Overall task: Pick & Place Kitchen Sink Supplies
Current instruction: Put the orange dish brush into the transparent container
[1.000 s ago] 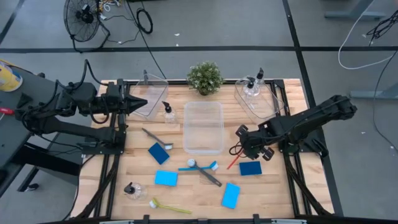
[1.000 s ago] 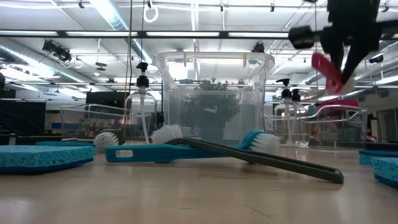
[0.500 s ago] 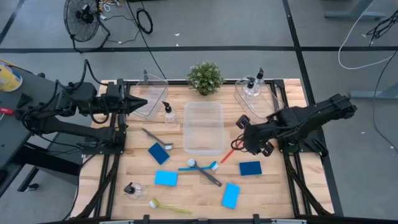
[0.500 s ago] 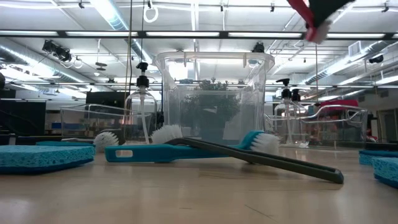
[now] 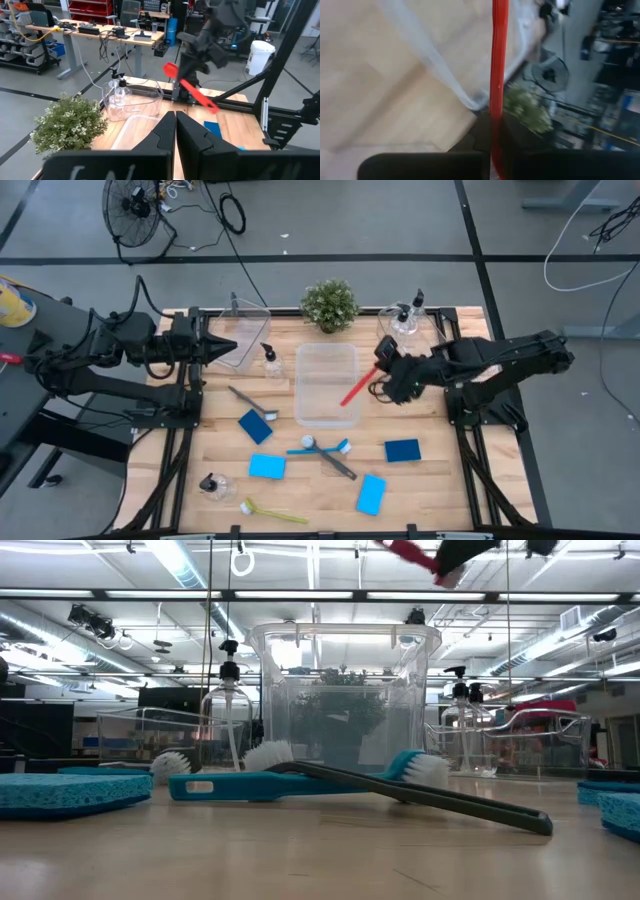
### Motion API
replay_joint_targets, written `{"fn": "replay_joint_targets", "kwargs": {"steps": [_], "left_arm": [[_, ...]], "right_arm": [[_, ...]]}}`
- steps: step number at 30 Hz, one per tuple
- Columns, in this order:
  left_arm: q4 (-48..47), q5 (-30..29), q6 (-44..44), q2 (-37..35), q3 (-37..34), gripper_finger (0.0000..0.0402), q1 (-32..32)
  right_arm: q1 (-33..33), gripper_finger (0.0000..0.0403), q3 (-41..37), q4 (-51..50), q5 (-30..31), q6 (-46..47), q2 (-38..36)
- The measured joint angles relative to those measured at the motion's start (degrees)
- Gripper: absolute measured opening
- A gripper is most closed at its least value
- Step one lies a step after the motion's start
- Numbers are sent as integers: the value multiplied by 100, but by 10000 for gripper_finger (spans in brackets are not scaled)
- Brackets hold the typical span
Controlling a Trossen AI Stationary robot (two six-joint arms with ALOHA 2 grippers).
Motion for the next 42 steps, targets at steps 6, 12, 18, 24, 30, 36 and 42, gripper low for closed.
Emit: {"fn": "replay_joint_targets", "kwargs": {"steps": [6, 12, 18, 24, 30, 36, 42], "left_arm": [[0, 4, 4, 0, 0, 16, 0], [0, 4, 7, 0, 0, 16, -1], [-15, 4, 9, 0, 0, 16, -2], [-22, 3, 7, 1, 0, 16, -1], [-24, 1, 6, 0, 0, 16, -2], [-28, 1, 7, 1, 0, 16, 0], [-28, 1, 9, 1, 0, 16, 0]], "right_arm": [[-569, 18, 1, 665, 215, -1185, 248], [-867, 18, 1, 1322, 4, -2168, 620], [-991, 18, 1, 1472, -235, -2094, 1029], [-1195, 18, 1, 1406, -247, -2007, 1422], [-1385, 18, 1, 1424, -61, -2010, 1602], [-1542, 18, 1, 1417, -52, -2011, 1613], [-1628, 18, 1, 1466, -43, -2011, 1613]]}}
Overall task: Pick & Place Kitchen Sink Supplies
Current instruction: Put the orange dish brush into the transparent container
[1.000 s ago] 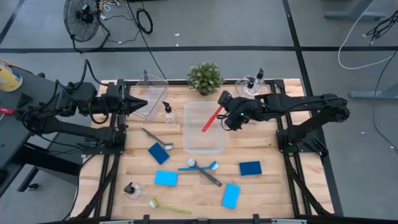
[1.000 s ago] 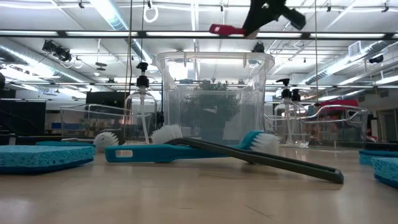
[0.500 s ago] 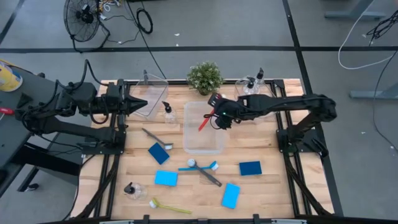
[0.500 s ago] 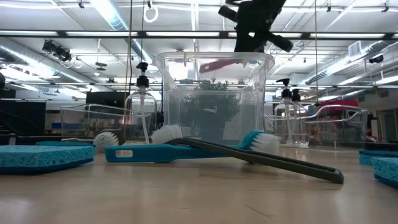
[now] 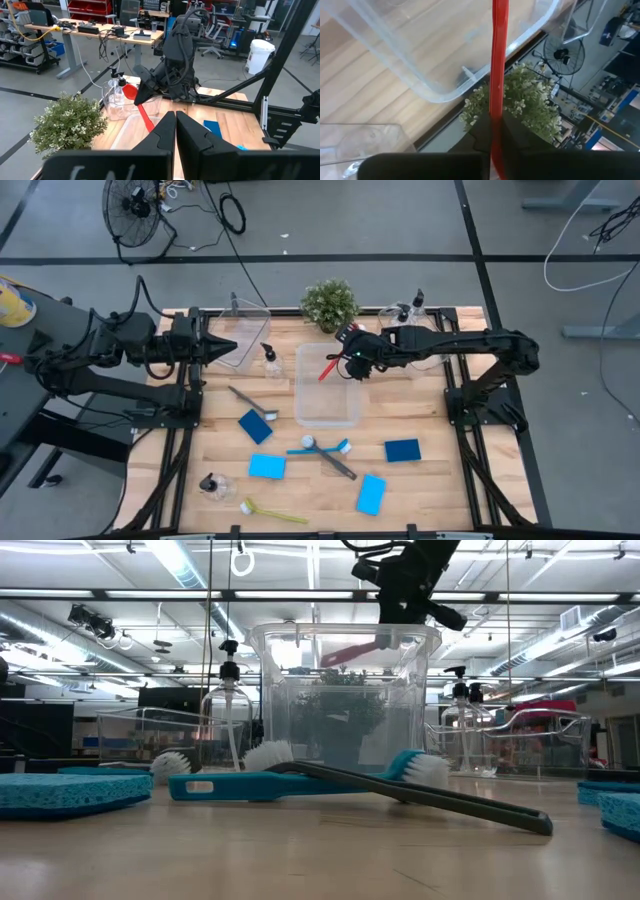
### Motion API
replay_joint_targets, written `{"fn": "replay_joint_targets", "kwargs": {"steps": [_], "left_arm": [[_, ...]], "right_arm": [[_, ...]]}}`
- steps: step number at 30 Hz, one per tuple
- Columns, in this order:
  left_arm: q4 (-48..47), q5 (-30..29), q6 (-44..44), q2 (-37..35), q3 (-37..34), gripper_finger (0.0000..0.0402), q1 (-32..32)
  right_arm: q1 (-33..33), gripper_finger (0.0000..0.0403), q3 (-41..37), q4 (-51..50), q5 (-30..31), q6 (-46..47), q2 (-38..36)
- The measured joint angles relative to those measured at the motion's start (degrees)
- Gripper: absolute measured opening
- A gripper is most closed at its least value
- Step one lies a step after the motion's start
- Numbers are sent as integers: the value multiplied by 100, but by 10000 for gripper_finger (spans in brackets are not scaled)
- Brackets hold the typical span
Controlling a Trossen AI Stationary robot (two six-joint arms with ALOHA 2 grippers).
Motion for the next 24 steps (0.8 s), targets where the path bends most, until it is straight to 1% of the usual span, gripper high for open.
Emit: {"fn": "replay_joint_targets", "kwargs": {"steps": [10, 16, 20, 24], "left_arm": [[20, 0, -4, -2, 0, 16, -2], [22, 0, -7, -1, 0, 16, 0], [26, -9, -7, 0, 0, 16, -2], [28, -15, -7, -1, 1, 16, 0]], "right_arm": [[4, 18, 0, 239, 89, 1, 0], [4, 18, 0, 330, 65, 399, 0], [4, 18, 0, 327, 27, 313, -2], [4, 28, 0, 327, 32, 329, -2]]}}
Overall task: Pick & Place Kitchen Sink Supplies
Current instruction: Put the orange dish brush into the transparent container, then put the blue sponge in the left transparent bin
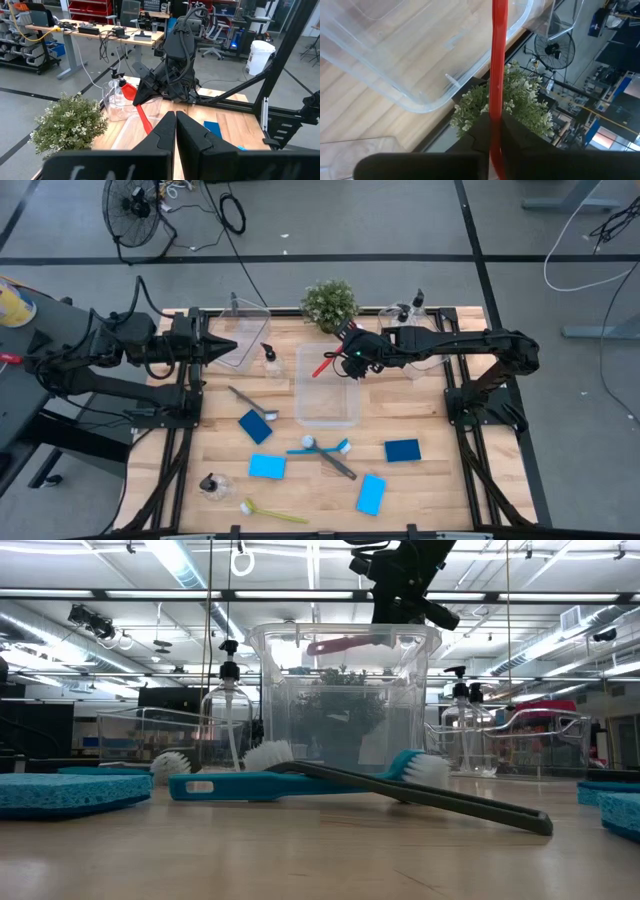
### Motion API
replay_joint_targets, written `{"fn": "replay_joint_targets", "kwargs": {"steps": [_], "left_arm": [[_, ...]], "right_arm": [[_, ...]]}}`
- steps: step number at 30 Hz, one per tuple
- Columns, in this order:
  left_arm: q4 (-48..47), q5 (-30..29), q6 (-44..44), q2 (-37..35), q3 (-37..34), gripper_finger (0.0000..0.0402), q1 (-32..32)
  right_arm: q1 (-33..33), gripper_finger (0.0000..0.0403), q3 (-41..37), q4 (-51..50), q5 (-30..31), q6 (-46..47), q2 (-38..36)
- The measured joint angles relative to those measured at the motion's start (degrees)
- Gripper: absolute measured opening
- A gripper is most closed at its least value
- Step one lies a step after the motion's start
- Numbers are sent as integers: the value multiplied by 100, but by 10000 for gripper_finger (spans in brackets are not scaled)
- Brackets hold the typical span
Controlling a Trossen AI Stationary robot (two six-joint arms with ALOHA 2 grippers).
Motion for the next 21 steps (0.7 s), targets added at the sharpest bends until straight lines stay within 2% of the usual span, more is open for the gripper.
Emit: {"fn": "replay_joint_targets", "kwargs": {"steps": [8, 16, 21], "left_arm": [[0, 0, -1, 0, 0, 16, -1], [0, 0, 2, 0, 0, 16, -1], [0, 0, 4, 0, 0, 16, -1]], "right_arm": [[0, 59, 0, -11, 2, 40, 0], [0, 83, 0, -163, -6, 603, -2], [0, 107, -2, -417, -321, 815, -2]]}}
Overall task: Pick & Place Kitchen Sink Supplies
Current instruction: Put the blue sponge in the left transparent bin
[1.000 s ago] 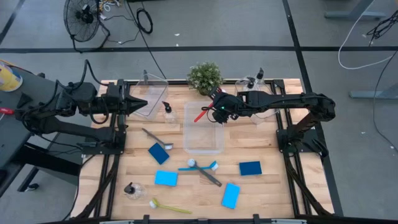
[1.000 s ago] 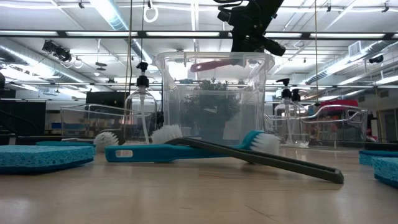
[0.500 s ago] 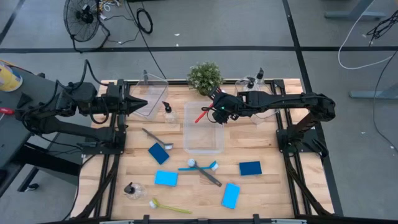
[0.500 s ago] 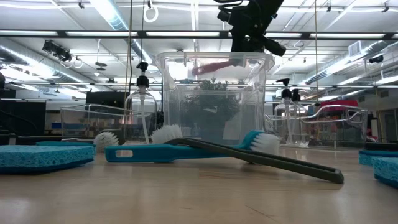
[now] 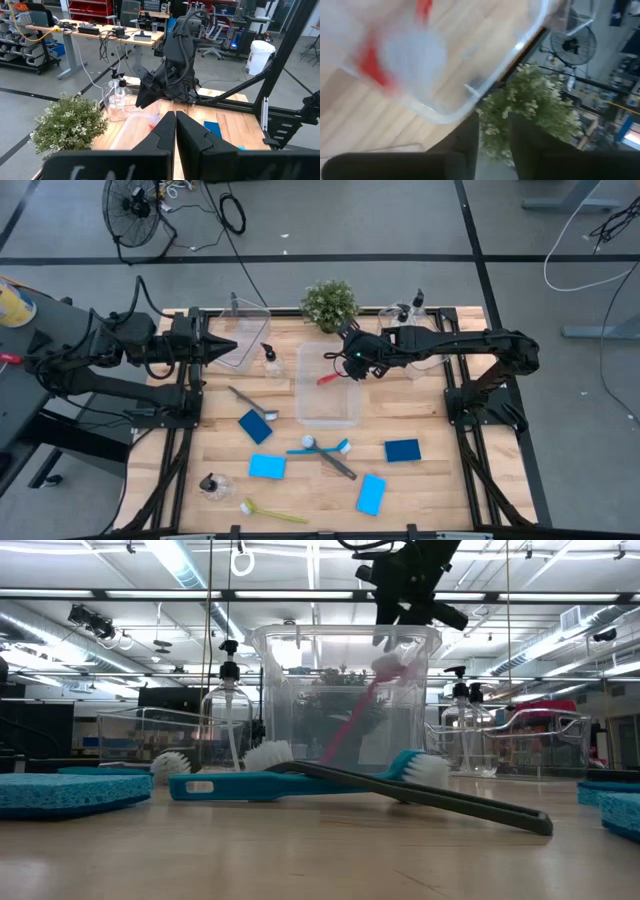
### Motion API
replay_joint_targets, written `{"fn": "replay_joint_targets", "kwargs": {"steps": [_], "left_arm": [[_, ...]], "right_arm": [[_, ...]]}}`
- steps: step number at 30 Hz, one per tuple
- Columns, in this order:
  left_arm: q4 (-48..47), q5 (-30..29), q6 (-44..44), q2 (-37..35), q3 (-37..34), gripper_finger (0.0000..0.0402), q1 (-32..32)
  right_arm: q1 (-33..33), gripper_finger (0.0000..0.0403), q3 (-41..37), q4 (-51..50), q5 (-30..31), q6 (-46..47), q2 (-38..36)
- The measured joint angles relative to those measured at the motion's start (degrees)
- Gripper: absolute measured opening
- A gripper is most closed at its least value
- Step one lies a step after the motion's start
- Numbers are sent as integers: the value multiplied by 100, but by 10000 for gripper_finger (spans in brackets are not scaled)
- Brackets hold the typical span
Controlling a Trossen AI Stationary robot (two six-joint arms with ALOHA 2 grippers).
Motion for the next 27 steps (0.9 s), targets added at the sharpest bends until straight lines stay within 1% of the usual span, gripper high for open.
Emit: {"fn": "replay_joint_targets", "kwargs": {"steps": [10, 19, 23, 27], "left_arm": [[0, 0, 2, -1, -1, 16, 1], [-2, 0, -2, -1, -1, 16, 1], [-2, 0, -4, -1, -1, 16, 0], [-4, 0, -4, 1, -1, 16, 0]], "right_arm": [[2, 148, 0, -73, -31, 275, -13], [178, 164, -4, -106, -18, 1173, -147], [355, 164, -4, -147, -140, 1623, -389], [560, 165, -4, -140, -139, 2220, -693]]}}
